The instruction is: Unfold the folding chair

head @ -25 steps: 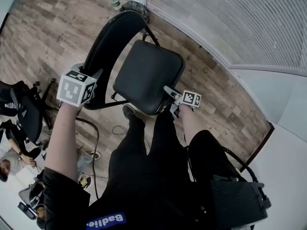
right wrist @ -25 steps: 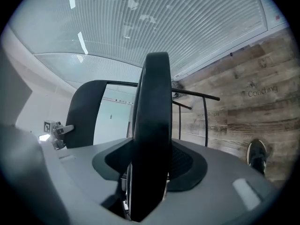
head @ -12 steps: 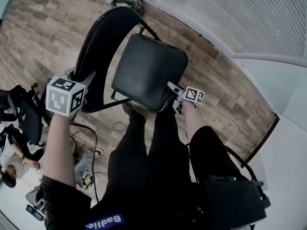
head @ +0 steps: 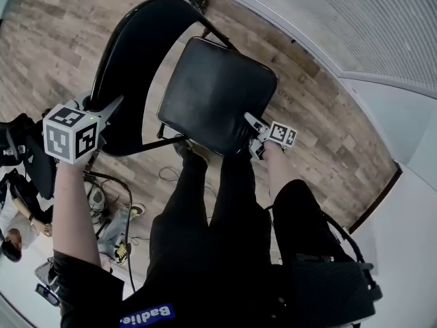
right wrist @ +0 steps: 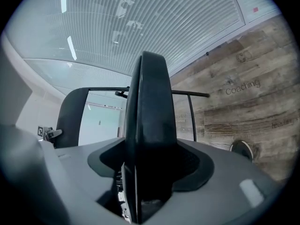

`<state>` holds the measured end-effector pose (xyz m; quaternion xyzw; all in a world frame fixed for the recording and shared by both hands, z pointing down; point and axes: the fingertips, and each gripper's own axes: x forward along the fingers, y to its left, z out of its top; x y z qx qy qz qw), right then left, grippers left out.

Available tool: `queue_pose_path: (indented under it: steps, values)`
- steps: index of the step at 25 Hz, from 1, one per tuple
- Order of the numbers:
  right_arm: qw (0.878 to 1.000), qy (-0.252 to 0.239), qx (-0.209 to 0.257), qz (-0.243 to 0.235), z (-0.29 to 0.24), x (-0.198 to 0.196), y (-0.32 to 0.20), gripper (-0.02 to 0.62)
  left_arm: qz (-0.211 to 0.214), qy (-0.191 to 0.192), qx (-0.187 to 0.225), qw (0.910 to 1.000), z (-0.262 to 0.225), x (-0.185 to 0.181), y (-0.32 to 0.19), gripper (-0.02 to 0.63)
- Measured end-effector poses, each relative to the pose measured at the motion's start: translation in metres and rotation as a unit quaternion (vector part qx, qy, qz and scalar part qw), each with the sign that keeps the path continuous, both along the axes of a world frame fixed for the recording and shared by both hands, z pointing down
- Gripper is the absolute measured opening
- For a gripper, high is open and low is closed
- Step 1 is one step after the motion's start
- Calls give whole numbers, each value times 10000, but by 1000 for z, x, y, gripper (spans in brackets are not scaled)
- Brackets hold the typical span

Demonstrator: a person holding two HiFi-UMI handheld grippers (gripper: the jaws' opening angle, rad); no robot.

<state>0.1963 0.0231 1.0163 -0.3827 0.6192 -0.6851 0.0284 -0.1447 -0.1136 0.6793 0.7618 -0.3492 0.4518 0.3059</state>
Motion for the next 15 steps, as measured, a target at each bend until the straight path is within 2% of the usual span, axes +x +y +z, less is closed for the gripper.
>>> queue_pose_path:
  steps: [15]
  values:
    - [9998,-128,77,108,45,22,9,284,-194,250,-114,9994,37,-13,-9,127]
